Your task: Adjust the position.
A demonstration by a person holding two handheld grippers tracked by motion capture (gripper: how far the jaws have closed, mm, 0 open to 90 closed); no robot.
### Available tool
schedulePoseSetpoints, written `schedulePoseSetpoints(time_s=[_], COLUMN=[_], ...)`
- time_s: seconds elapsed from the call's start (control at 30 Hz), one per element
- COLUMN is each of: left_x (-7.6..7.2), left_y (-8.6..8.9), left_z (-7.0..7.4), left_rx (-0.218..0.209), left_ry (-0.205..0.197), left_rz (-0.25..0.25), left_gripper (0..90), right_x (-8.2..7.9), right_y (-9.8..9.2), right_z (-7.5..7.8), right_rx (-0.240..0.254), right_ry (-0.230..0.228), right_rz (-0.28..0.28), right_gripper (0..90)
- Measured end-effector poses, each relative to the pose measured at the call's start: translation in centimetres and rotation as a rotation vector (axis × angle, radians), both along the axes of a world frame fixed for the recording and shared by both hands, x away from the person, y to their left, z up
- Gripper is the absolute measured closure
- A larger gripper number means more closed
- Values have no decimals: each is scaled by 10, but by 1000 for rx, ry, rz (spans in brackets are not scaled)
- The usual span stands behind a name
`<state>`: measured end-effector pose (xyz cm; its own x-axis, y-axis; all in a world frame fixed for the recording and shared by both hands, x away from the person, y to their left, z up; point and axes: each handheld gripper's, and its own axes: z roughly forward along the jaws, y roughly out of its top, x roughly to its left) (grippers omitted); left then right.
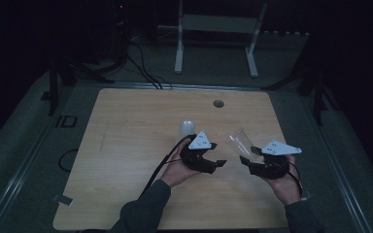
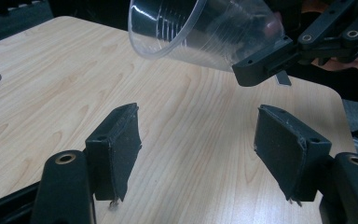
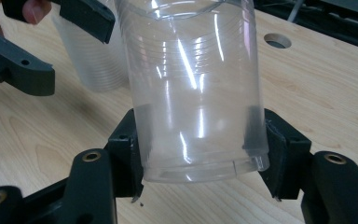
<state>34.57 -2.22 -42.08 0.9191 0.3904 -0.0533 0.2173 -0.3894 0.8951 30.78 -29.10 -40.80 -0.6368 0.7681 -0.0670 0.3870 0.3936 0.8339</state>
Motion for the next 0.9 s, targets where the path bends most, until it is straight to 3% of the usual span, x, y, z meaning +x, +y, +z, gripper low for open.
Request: schedulePoseSetpoints(time_s=[0.4,0.9], left_x=[1,1], left_y=[0,0], left_z=[2,7], left_rx=[-35,-66], left_ry=[13,17], left_rz=[19,35], left_gripper=[308,308], right_x=[-2,-4], right_y=[4,10], right_z=[1,-3], right_rx=[3,66], right_ry=[-57,-102], right_rz=[-36,-65], right_gripper=[415,415])
